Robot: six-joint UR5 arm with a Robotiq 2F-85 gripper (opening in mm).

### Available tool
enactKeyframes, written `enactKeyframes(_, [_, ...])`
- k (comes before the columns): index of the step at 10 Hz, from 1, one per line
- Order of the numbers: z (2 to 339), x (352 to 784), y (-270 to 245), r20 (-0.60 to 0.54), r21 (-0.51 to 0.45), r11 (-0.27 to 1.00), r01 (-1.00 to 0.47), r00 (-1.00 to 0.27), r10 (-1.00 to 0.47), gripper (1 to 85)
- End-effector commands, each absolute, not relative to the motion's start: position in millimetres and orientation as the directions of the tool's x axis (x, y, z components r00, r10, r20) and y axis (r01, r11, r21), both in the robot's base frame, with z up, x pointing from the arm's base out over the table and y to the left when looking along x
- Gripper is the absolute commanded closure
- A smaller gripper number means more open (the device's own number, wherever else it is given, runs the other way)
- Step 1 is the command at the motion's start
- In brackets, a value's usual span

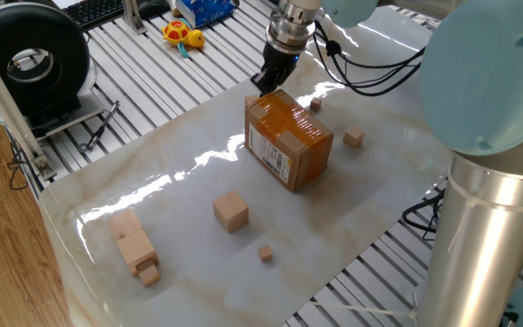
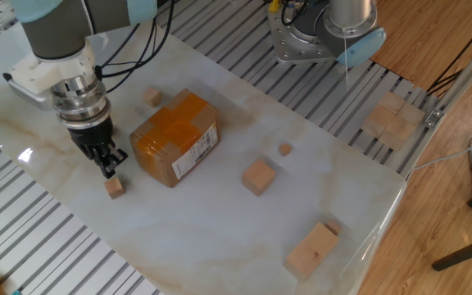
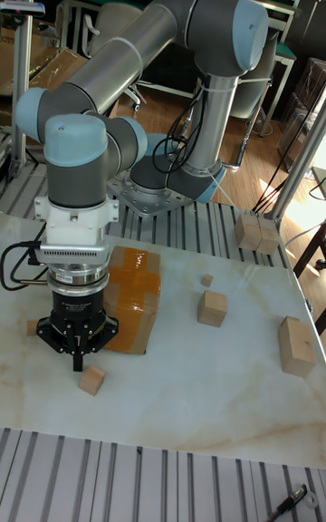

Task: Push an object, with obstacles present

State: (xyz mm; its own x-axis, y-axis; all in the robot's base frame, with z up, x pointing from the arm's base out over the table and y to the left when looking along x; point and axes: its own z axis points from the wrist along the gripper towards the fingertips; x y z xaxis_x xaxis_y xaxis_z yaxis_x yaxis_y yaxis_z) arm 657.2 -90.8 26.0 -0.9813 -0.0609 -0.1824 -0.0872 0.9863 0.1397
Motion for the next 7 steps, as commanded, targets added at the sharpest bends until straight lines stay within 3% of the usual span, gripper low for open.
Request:
enactKeyframes(1, [36.5, 662.3, -104.1, -0.197, 0.118, 0.990, -0.084, -0.979, -0.059, 84.3])
enactKeyframes(5, [41.3, 674.6, -91.4, -0.229, 0.189, 0.982, 0.014, -0.972, 0.057, 84.3])
enactKeyframes(7, [34.0, 676.6, -100.6, -0.231, 0.155, 0.988, 0.009, -0.972, 0.045, 84.3])
